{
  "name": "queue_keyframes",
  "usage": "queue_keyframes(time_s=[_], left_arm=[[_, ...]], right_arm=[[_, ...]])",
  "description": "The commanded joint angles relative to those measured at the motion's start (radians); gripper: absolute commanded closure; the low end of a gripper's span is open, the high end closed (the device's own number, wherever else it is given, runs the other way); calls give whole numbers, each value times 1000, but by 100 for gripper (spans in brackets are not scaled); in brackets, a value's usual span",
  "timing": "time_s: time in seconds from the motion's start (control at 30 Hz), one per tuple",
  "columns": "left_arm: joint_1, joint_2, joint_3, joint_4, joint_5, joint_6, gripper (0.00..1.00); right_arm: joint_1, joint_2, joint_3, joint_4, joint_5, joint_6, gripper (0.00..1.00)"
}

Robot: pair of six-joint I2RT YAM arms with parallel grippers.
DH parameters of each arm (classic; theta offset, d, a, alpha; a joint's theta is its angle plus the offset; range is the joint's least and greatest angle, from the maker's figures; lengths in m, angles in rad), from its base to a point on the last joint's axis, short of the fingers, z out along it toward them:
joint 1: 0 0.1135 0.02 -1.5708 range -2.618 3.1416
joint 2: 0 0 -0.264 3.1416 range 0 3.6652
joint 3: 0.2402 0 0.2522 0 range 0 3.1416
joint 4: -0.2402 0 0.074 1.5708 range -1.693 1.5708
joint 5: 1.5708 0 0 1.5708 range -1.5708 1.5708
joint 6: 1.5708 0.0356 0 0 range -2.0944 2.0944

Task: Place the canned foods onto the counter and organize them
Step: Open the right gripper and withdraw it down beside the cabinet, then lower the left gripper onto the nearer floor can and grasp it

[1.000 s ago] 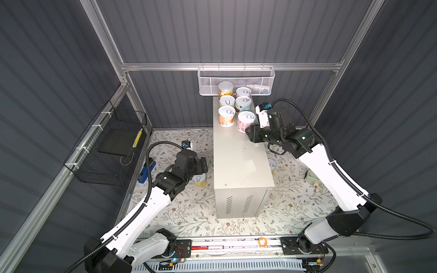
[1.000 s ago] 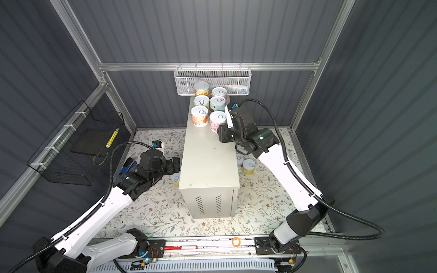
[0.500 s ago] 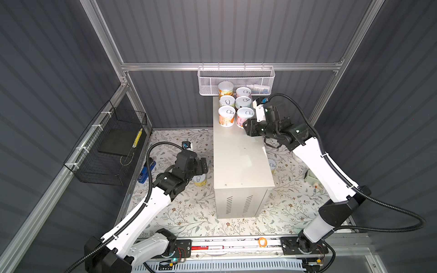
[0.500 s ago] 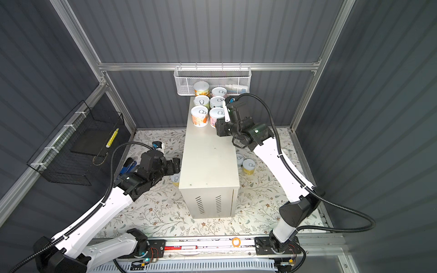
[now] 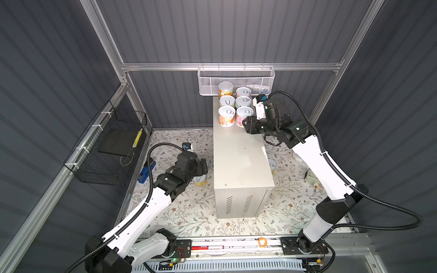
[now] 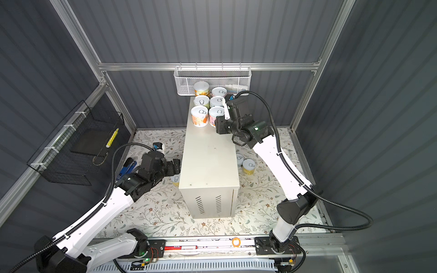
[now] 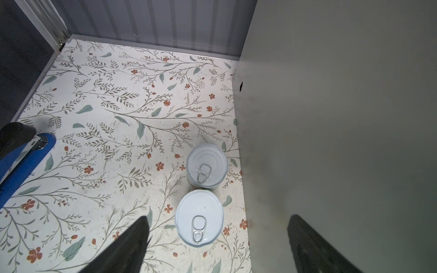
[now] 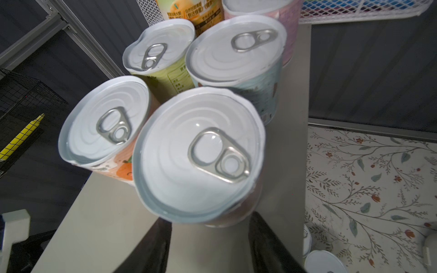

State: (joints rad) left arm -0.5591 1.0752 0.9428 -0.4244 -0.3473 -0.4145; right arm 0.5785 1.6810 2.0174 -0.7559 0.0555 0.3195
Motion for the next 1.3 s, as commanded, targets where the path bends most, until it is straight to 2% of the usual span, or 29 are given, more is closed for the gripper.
queue_keyframes(time_s=[0.0,0.17,0.37,0.57,0.7,0.87,1.03,1.13,1.27], left_arm=[[8,-17,-26,1,-25,-6,6],[10,20,-12,-11,-17,-4,5],[11,54,2,-13,-9,2,4],[11,60,-23,-41,-8,-40,1],[11,57,-66,-41,-9,-67,1],[11,94,-95,-44,-8,-93,1],[11,133,-114,-31,-23,-114,1],[11,166,-133,-13,-24,-138,1],[11,207,-150,7,-36,-169,1]], right_arm=[[5,-82,-46,-6,-12,16,42],[26,-225,-174,21,20,19,36],[6,-421,-380,51,96,13,18],[-112,-624,-647,97,68,73,10],[-180,-716,-800,117,104,90,1],[-232,-745,-929,130,84,118,1],[-265,-734,-1089,232,-13,169,1],[-269,-711,-1120,250,-54,186,1],[-269,-696,-1116,242,-41,172,1]])
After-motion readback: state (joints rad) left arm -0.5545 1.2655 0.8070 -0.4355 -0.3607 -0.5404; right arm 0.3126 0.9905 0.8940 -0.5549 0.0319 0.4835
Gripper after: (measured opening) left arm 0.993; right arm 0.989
